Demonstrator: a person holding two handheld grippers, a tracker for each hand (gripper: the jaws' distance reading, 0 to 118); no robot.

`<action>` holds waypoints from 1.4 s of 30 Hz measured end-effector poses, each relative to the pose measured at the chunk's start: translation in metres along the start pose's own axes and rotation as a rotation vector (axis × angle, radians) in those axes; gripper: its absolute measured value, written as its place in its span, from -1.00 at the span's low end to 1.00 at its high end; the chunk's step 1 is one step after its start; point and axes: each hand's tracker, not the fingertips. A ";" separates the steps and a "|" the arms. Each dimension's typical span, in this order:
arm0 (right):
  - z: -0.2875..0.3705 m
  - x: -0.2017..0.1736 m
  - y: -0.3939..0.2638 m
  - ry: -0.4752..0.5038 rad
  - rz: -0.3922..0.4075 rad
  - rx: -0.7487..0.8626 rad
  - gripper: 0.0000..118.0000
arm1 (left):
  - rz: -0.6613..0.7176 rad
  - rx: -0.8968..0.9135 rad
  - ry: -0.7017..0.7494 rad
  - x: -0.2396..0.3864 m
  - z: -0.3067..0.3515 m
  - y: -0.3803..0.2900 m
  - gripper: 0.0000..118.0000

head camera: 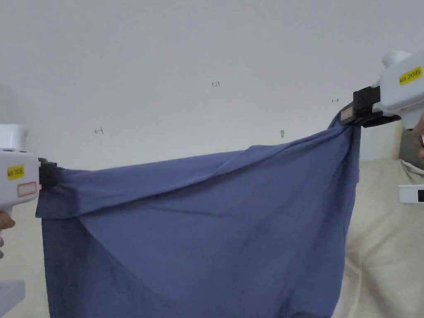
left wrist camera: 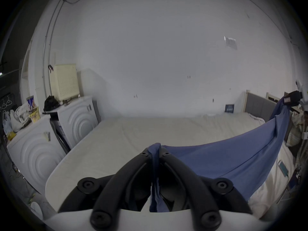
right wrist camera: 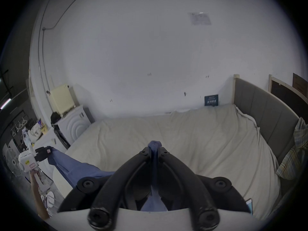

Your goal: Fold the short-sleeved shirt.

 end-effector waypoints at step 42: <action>-0.160 0.028 0.195 -0.073 -0.028 0.121 -0.92 | -0.008 0.163 0.020 0.052 -0.263 0.186 -0.89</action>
